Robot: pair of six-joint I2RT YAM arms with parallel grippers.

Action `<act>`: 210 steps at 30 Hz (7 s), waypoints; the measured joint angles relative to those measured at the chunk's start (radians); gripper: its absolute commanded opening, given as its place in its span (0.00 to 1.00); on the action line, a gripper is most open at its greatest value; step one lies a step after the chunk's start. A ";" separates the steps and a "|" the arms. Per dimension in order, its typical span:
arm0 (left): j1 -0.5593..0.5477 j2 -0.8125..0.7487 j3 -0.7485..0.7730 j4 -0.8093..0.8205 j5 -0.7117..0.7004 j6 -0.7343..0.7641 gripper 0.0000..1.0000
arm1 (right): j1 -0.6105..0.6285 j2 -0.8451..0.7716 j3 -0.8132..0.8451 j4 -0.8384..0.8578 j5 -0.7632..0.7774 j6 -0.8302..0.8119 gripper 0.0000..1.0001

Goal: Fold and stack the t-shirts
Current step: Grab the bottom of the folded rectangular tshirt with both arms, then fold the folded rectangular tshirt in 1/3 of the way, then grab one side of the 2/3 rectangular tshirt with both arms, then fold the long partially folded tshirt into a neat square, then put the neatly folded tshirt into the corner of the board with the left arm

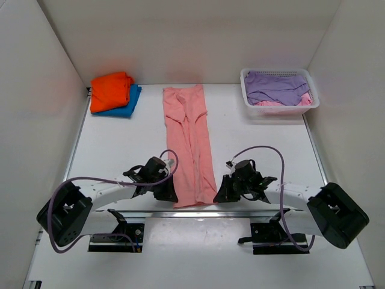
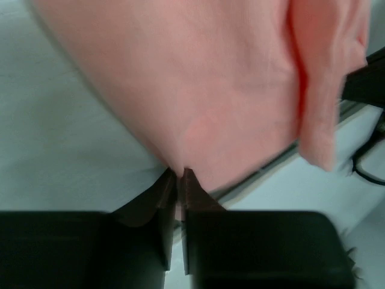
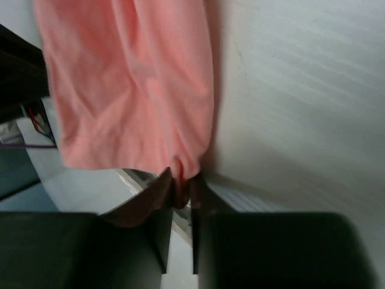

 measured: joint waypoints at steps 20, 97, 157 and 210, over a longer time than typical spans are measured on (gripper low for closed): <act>0.098 -0.272 -0.084 -0.196 0.019 0.010 0.00 | 0.080 0.006 0.084 -0.250 -0.051 -0.040 0.00; 0.345 -0.190 0.056 -0.052 0.098 -0.146 0.00 | -0.064 0.084 0.352 -0.266 -0.029 0.016 0.00; 0.380 0.842 0.906 0.097 0.070 0.239 0.34 | -0.494 0.575 0.814 -0.241 -0.034 -0.296 0.57; 0.948 1.319 2.110 -0.116 -0.396 0.587 0.75 | -0.394 0.609 0.957 -0.367 -0.048 -0.301 0.53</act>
